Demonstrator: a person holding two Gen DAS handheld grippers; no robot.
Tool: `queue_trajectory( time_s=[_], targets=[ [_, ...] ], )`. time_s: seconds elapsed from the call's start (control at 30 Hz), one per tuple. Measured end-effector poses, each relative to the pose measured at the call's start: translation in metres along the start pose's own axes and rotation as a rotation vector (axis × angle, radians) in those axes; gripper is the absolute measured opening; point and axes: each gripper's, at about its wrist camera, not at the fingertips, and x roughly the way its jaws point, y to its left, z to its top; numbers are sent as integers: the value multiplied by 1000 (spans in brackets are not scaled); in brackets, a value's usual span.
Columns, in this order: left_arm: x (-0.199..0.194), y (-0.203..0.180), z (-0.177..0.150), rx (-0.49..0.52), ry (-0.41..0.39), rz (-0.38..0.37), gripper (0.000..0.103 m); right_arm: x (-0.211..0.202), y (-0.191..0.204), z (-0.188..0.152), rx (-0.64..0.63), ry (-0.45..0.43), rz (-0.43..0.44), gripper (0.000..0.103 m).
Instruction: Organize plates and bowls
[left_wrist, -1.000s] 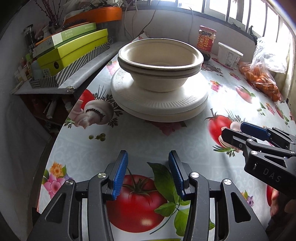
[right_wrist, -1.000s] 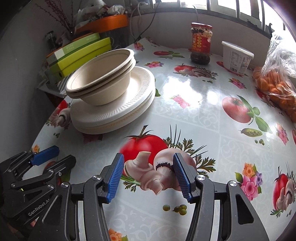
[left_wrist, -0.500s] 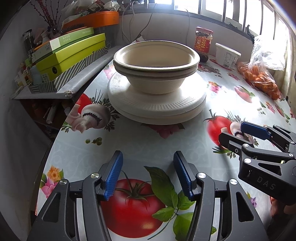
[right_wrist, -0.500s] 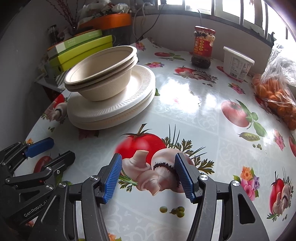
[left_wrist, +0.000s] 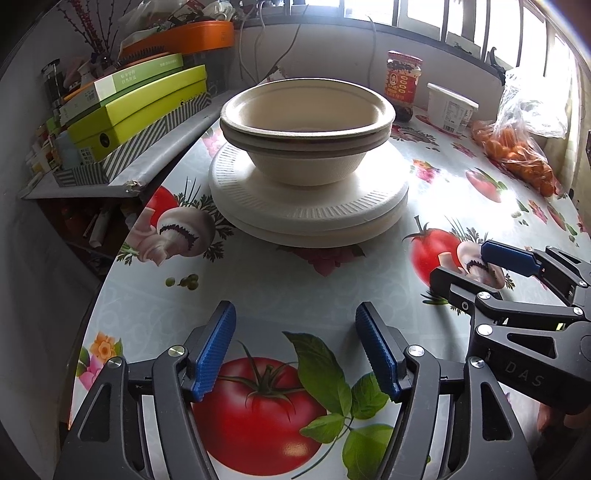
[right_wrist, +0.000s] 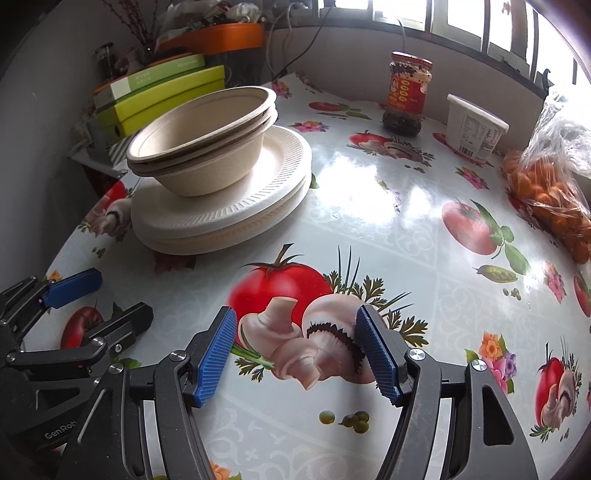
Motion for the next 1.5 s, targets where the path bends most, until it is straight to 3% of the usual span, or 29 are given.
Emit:
queue_trajectory(
  time_s=[1.5],
  targets=[
    [1,2,0,-4,2,0,72,1,0,0,-6,3,-6,72]
  ],
)
